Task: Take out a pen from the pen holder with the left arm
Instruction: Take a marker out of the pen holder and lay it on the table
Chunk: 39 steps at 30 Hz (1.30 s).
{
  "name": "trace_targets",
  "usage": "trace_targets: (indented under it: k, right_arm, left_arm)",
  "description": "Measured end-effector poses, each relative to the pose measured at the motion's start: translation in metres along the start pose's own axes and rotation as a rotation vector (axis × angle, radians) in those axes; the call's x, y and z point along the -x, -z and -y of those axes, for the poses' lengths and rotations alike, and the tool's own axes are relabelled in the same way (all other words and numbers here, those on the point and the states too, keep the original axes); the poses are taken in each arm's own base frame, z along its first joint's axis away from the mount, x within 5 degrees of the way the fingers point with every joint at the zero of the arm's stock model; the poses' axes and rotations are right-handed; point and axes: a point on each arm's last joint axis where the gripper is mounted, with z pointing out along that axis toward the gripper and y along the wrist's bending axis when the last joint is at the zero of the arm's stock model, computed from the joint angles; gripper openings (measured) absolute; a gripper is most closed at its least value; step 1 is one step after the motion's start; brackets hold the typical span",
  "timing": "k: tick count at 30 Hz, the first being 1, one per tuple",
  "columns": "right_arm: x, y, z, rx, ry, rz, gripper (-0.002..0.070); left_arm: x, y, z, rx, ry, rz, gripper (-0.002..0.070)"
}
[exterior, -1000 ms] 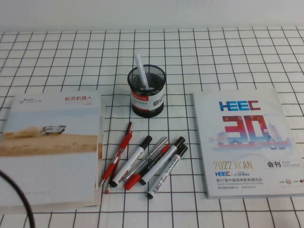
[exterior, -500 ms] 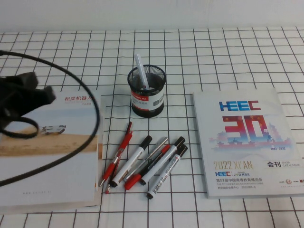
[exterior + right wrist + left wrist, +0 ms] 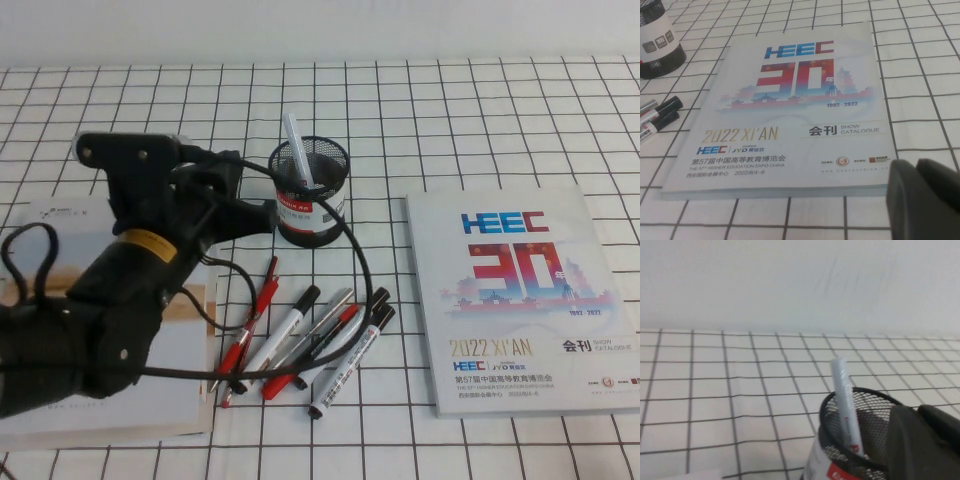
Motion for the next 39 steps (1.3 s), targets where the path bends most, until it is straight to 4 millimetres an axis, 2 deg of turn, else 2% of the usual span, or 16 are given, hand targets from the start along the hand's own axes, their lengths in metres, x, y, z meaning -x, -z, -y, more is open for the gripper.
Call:
trace_targets:
  k: [5,7,9,14,17,26,32,39]
  right_arm:
    - [0.0,0.0,0.0,0.0,0.0,0.0,-0.0014]
    - [0.0,0.0,0.0,0.0,0.0,0.0,-0.0014]
    - [0.0,0.0,0.0,0.0,0.0,0.0,-0.0014]
    - [0.0,0.0,0.0,0.0,0.0,0.0,-0.0014]
    - [0.0,0.0,0.0,0.0,0.0,0.0,-0.0014]
    - [0.0,0.0,0.0,0.0,0.0,0.0,-0.0014]
    - [0.0,0.0,0.0,0.0,0.0,0.0,-0.0014]
    - [0.0,0.0,0.0,0.0,0.0,0.0,-0.0014]
  left_arm:
    - [-0.011,-0.022,0.008,-0.082,0.041,0.052,0.0]
    - [-0.009,-0.032,0.011,-0.099,0.036,0.06,0.0032]
    - [-0.006,-0.043,0.015,-0.119,0.018,0.061,0.0098]
    - [0.005,-0.063,0.02,-0.135,0.04,0.088,0.0347]
    - [0.007,-0.076,0.017,-0.123,0.092,0.074,0.0407]
    - [-0.011,-0.118,-0.002,-0.04,0.166,-0.023,0.0429]
    - [-0.014,-0.144,-0.002,-0.028,0.18,-0.073,0.043]
    - [-0.015,-0.162,0.0,-0.028,0.185,-0.096,0.0431]
